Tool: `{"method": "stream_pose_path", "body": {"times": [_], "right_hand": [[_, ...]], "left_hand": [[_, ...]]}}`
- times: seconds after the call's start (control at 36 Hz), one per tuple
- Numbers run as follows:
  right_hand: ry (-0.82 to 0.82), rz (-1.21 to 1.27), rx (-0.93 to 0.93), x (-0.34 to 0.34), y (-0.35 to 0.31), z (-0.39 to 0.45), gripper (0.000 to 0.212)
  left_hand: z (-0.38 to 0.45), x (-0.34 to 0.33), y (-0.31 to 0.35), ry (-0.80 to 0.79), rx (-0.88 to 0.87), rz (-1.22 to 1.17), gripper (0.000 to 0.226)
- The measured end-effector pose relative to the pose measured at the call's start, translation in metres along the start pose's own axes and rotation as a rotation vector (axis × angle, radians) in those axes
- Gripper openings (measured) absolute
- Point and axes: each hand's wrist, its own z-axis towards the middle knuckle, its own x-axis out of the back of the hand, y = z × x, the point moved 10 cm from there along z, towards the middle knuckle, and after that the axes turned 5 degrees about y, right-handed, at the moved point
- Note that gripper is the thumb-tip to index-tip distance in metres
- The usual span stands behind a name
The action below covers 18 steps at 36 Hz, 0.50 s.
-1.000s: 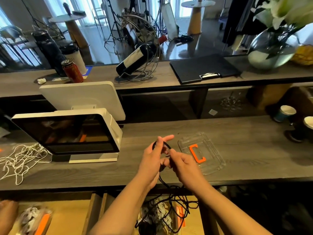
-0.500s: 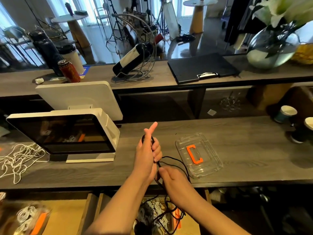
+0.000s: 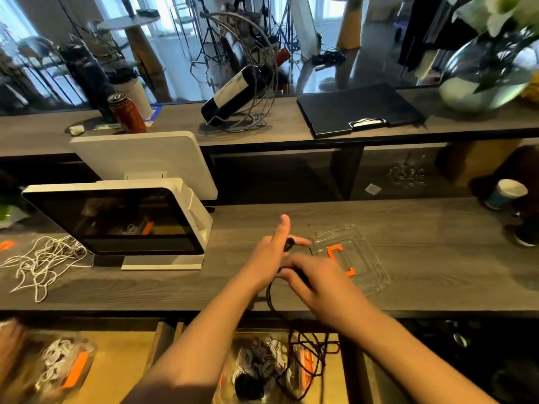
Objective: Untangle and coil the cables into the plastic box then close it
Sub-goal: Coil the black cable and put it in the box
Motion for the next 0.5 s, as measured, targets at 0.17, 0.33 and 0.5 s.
{"method": "stream_pose_path", "body": {"times": [0.17, 0.33, 0.5], "right_hand": [[0.130, -0.081, 0.073, 0.049, 0.005, 0.024, 0.019], [0.255, -0.040, -0.033, 0.085, 0.027, 0.033, 0.043], [0.204, 0.049, -0.097, 0.063, 0.043, 0.018, 0.025]], "left_hand": [[-0.016, -0.026, -0.006, -0.318, 0.117, -0.060, 0.084], [-0.032, -0.033, 0.007, -0.542, -0.034, -0.029, 0.053], [-0.024, -0.007, 0.000, -0.296, 0.004, -0.241, 0.046]]}}
